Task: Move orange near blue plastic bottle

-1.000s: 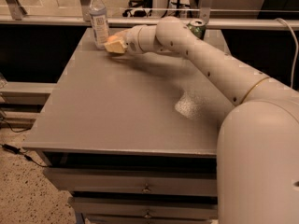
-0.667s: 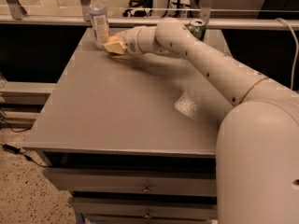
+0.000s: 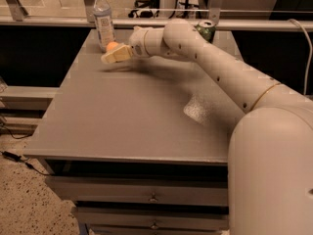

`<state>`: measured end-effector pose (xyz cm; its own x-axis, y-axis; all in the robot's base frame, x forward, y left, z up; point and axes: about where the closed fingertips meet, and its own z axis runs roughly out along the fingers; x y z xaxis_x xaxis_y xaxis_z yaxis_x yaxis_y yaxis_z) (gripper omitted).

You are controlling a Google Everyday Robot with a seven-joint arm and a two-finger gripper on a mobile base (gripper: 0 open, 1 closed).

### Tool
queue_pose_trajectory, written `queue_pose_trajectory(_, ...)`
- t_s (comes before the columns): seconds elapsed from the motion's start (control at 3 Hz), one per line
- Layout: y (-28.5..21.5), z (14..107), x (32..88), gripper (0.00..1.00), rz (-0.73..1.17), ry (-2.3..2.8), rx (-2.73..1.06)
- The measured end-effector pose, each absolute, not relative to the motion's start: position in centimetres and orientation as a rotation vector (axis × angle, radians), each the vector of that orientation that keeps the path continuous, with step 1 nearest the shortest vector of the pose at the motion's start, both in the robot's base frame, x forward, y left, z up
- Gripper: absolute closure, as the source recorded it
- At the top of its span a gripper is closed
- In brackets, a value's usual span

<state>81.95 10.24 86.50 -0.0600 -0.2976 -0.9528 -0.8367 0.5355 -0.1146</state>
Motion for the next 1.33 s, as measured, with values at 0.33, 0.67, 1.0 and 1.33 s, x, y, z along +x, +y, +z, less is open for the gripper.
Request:
queue_pose_trajectory(0.33,9.9,87.2,81.0,0.0,0.59,1.599,-0.994)
queue_pose_trajectory(0.67,8.2,88.9,77.8,0.0,0.593,1.551,-1.017)
queue_pose_trajectory(1.0,6.2,89.7,74.6,0.0,0.586,1.532,-1.048)
queue_pose_trajectory(1.33,1.5,89.4,68.7,0.0,0.627,1.507,-1.06)
